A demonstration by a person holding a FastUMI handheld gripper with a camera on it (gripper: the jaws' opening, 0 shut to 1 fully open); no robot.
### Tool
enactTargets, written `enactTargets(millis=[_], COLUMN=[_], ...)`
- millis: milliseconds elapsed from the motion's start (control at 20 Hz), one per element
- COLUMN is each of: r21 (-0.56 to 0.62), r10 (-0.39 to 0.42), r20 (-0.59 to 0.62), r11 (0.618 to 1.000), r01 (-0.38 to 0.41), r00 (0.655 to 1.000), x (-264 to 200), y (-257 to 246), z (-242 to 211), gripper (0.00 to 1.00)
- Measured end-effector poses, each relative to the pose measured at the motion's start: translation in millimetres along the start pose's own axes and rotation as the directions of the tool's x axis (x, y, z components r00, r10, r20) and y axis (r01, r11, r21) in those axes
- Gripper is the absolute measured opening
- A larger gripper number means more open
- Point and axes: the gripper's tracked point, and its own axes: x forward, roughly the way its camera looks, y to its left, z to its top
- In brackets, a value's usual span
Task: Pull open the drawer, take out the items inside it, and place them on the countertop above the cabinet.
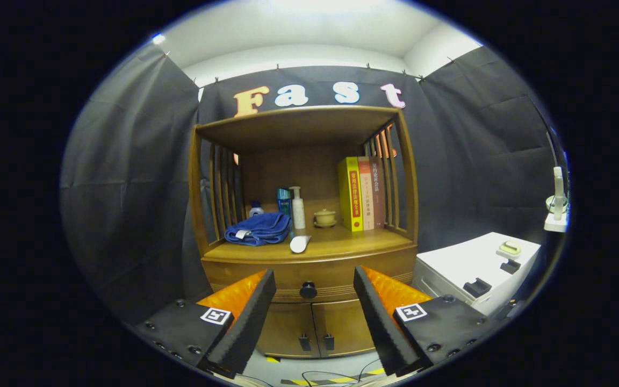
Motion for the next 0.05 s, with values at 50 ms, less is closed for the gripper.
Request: enactTargets(millis=[50], r21=[-0.013], r10=[-0.005], r20=[0.004], r11=[1.0], r01=[0.005], r00=[1.0], x=[-6.7], y=[-5.2], z=[4.0], gripper=[0.96])
